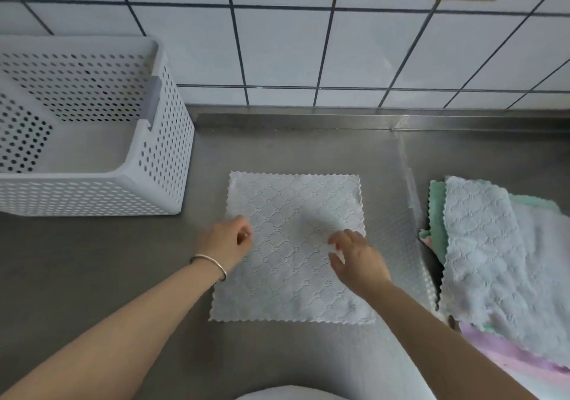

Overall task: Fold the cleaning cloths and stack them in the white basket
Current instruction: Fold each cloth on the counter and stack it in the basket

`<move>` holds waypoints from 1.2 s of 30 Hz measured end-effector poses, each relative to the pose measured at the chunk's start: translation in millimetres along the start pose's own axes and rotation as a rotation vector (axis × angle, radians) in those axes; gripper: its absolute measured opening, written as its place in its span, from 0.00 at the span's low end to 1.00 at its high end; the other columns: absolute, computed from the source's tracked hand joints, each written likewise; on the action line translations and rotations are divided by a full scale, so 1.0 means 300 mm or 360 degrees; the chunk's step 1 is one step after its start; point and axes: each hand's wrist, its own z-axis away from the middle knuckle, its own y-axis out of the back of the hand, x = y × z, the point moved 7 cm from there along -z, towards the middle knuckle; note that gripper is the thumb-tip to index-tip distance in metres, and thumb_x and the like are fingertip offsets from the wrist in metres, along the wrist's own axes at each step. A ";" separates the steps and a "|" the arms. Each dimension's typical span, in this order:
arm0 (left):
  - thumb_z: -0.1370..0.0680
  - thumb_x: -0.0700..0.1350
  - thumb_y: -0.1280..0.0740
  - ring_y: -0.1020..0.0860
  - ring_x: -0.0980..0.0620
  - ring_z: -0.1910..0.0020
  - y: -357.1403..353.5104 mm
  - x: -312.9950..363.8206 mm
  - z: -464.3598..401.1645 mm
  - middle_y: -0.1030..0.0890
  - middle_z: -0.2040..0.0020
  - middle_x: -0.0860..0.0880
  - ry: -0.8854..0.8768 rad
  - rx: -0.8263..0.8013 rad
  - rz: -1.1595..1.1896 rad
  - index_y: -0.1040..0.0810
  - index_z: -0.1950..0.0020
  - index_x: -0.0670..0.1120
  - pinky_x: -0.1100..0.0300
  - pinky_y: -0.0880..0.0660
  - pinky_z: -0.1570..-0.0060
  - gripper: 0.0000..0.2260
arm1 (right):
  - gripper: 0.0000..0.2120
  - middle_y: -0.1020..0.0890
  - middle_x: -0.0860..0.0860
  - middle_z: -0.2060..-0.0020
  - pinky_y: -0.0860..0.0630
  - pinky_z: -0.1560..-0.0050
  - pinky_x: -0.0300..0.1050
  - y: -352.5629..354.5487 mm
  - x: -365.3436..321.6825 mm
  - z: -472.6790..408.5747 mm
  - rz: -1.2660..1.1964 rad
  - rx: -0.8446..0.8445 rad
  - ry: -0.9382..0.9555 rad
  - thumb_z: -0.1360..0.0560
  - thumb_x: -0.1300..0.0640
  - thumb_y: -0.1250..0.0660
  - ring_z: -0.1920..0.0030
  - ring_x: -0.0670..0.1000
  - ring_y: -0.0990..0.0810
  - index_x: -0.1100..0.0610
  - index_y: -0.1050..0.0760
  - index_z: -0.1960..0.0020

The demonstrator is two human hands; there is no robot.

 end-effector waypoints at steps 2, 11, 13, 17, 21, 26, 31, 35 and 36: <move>0.26 0.47 0.36 0.22 0.52 0.58 -0.052 0.003 0.102 0.23 0.61 0.56 -0.0085 -0.0110 -0.0110 0.28 0.58 0.54 0.62 0.29 0.60 0.03 | 0.10 0.22 0.47 0.59 0.21 0.66 0.43 -0.032 -0.056 0.121 0.0087 0.0033 0.0323 0.34 0.54 0.28 0.59 0.50 0.21 0.52 0.22 0.53; 0.44 0.55 0.31 0.22 0.51 0.64 -0.200 0.044 0.371 0.23 0.61 0.53 -0.0784 0.0011 -0.0712 0.26 0.59 0.52 0.64 0.25 0.74 0.17 | 0.16 0.18 0.49 0.52 0.22 0.62 0.41 -0.115 -0.075 0.338 0.0364 0.0023 0.0536 0.35 0.55 0.43 0.56 0.52 0.19 0.53 0.26 0.48; 0.41 0.46 0.35 0.22 0.50 0.64 -0.187 0.039 0.382 0.22 0.61 0.51 -0.0782 0.0155 -0.0698 0.30 0.55 0.50 0.64 0.26 0.74 0.16 | 0.19 0.17 0.49 0.54 0.21 0.65 0.40 -0.103 -0.070 0.329 0.0434 0.0045 0.0495 0.35 0.59 0.47 0.59 0.51 0.18 0.54 0.20 0.52; 0.41 0.39 0.40 0.23 0.50 0.63 -0.167 -0.010 0.373 0.22 0.61 0.50 -0.0695 0.0313 -0.0717 0.32 0.52 0.49 0.64 0.27 0.77 0.18 | 0.19 0.19 0.49 0.59 0.22 0.70 0.45 -0.070 -0.012 0.314 0.0497 0.0029 0.0212 0.37 0.63 0.48 0.63 0.53 0.20 0.55 0.19 0.58; 0.41 0.39 0.35 0.21 0.49 0.68 -0.107 -0.057 0.348 0.21 0.66 0.51 -0.0556 0.0281 -0.0682 0.24 0.59 0.50 0.63 0.26 0.79 0.13 | 0.16 0.16 0.46 0.60 0.22 0.69 0.45 -0.032 0.037 0.304 0.0335 0.0065 0.0021 0.44 0.67 0.26 0.65 0.52 0.19 0.52 0.17 0.60; 0.25 0.42 0.39 0.21 0.47 0.54 -0.036 -0.089 0.338 0.19 0.54 0.52 -0.0157 0.0033 -0.0423 0.21 0.51 0.51 0.58 0.28 0.61 0.08 | 0.09 0.16 0.48 0.61 0.25 0.60 0.46 0.012 0.096 0.304 0.0055 -0.0034 -0.0204 0.32 0.63 0.29 0.56 0.55 0.20 0.52 0.16 0.55; 0.24 0.47 0.35 0.27 0.56 0.60 -0.031 -0.127 0.362 0.25 0.64 0.57 -0.0139 -0.0647 -0.0144 0.29 0.64 0.61 0.64 0.34 0.62 0.10 | 0.12 0.23 0.51 0.60 0.33 0.58 0.44 0.005 0.148 0.332 0.0075 -0.0877 -0.0355 0.21 0.53 0.41 0.58 0.51 0.25 0.56 0.23 0.59; 0.26 0.45 0.34 0.30 0.55 0.66 0.008 -0.142 0.344 0.26 0.69 0.56 -0.0036 -0.0567 0.0167 0.28 0.69 0.58 0.62 0.35 0.64 0.13 | 0.14 0.23 0.53 0.65 0.32 0.63 0.41 0.039 0.189 0.315 -0.0181 -0.0991 -0.0478 0.22 0.53 0.39 0.63 0.51 0.26 0.55 0.27 0.65; 0.26 0.44 0.34 0.30 0.55 0.67 0.021 -0.140 0.325 0.26 0.70 0.55 0.0008 -0.0505 0.0264 0.27 0.68 0.56 0.61 0.35 0.64 0.12 | 0.13 0.21 0.55 0.63 0.30 0.60 0.43 0.053 0.199 0.292 -0.0316 -0.0907 -0.0529 0.22 0.53 0.39 0.61 0.52 0.24 0.58 0.24 0.61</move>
